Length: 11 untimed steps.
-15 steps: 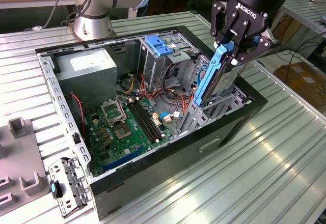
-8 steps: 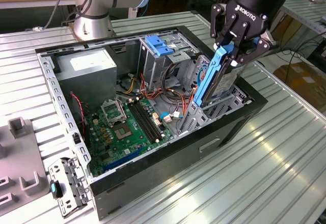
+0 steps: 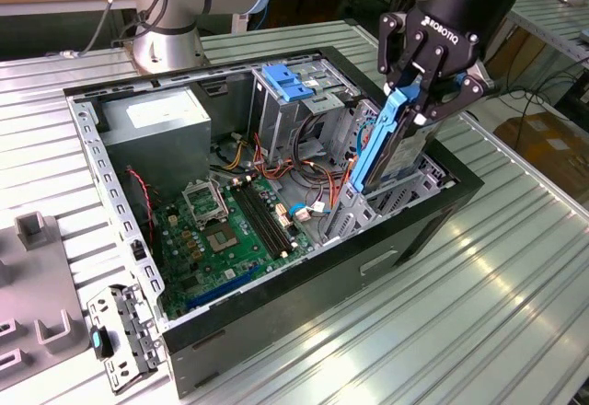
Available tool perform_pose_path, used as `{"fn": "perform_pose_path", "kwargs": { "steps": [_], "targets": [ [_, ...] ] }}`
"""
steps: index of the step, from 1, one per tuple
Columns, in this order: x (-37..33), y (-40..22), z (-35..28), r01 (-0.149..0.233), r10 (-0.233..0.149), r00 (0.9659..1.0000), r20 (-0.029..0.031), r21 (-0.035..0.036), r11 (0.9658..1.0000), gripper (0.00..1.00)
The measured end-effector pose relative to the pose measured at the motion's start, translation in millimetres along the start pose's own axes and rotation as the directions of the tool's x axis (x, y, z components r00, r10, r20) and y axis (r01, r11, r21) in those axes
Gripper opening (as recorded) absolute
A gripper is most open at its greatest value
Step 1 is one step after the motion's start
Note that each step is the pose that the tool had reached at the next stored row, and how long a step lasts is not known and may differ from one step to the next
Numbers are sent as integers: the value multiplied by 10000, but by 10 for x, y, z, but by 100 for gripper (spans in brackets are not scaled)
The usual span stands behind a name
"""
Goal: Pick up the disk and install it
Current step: 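Insert the disk into the insertion slot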
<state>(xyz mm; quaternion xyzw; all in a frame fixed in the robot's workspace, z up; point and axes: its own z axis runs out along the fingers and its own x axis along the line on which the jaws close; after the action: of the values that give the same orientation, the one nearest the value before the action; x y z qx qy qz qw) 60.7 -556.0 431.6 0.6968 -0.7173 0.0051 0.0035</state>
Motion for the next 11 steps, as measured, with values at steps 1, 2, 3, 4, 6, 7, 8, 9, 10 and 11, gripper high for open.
{"fn": "perform_pose_path", "kwargs": {
  "steps": [1, 2, 3, 4, 6, 7, 8, 9, 10, 11],
  "targets": [
    [0, 0, 10, 1, -1, 10000, 1, -5, 10000, 37],
    [0, 0, 13, 0, 0, 10000, -1, -9, 10000, 37],
    [0, 0, 13, 0, 0, 10000, -2, -9, 10000, 37],
    [0, 0, 13, 1, -1, 10000, -1, -9, 10000, 37],
    [0, 0, 13, 1, -1, 10000, -1, -9, 10000, 37],
    [0, 0, 13, 1, -1, 10000, -2, -9, 10000, 37],
    [0, 0, 15, 1, -1, 10000, -1, -9, 10000, 37],
    [0, 0, 23, 0, 0, 10000, 1, -9, 10000, 37],
    [0, 0, 33, 0, 0, 10000, 0, -9, 10000, 37],
    [0, 0, 58, 0, 0, 10000, 0, -9, 10000, 37]
  ]
}}
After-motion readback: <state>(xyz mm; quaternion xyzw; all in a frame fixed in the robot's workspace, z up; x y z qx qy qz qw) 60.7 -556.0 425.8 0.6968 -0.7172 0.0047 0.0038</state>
